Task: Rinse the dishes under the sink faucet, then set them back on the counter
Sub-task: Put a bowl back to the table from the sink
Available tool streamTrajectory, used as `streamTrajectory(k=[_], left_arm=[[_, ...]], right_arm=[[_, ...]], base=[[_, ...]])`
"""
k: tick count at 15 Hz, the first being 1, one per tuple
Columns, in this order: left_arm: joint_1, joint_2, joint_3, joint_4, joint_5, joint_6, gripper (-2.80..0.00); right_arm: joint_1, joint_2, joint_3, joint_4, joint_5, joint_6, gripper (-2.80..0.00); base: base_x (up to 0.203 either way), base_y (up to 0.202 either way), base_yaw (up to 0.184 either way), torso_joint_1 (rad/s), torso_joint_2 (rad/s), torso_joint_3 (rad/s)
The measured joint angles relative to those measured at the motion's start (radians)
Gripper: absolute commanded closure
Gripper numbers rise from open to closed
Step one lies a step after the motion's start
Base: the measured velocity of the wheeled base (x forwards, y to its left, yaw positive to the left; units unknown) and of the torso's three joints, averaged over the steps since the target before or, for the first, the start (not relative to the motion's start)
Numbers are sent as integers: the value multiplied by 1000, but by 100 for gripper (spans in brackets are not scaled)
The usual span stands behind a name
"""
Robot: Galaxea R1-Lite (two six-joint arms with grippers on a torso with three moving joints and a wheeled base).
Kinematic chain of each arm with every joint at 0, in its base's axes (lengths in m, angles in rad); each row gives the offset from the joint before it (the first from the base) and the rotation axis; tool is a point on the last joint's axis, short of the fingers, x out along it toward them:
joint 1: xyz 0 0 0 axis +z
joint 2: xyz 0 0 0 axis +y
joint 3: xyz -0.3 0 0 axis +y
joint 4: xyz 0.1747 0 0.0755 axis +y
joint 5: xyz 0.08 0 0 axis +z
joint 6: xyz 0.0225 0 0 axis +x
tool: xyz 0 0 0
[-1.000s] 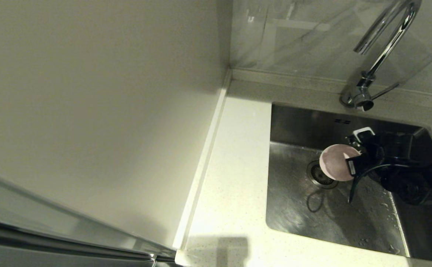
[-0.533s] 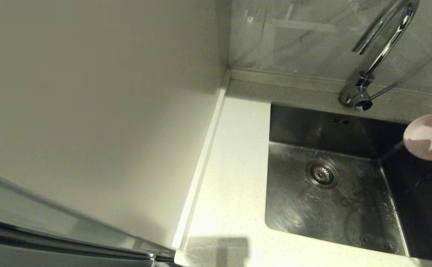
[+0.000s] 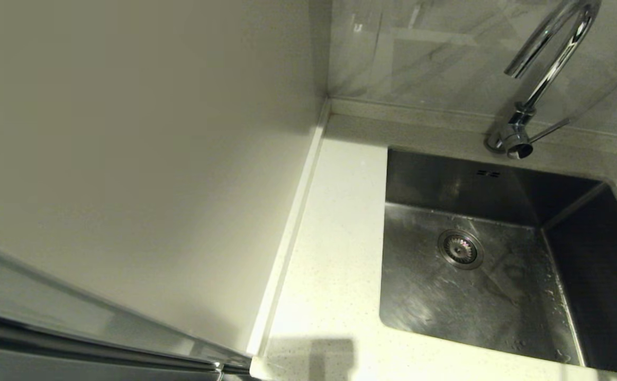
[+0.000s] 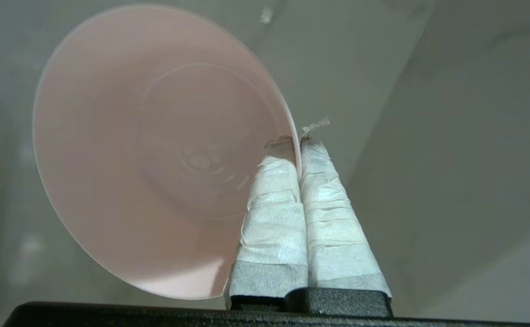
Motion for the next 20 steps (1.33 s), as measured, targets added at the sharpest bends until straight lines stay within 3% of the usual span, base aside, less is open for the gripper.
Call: streamTrajectory(k=[3, 6, 8, 10, 12, 16, 18, 20], left_arm=[[0, 0, 0, 0, 0, 0, 0], [0, 0, 0, 0, 0, 0, 0], [0, 0, 0, 0, 0, 0, 0], [0, 0, 0, 0, 0, 0, 0], [0, 0, 0, 0, 1, 0, 0], [0, 0, 0, 0, 0, 0, 0], [0, 0, 0, 0, 1, 0, 0], [0, 0, 0, 0, 0, 0, 0]], right_arm=[[0, -36, 148, 4, -4, 10, 0], [-2, -48, 165, 15, 33, 73, 0], [-33, -65, 152, 155, 86, 124, 0], [-95, -99, 88, 442, 125, 174, 0], [-211, -142, -43, 857, 213, 230, 0], [-563, -192, -274, 1717, 448, 238, 0], [-696, -193, -305, 1984, 519, 200, 0], [-815, -191, -294, 2097, 563, 124, 0]], base=[[0, 0, 0, 0, 0, 0], [0, 0, 0, 0, 0, 0], [0, 0, 0, 0, 0, 0], [0, 0, 0, 0, 0, 0], [0, 0, 0, 0, 0, 0], [0, 0, 0, 0, 0, 0], [0, 0, 0, 0, 0, 0], [0, 0, 0, 0, 0, 0]])
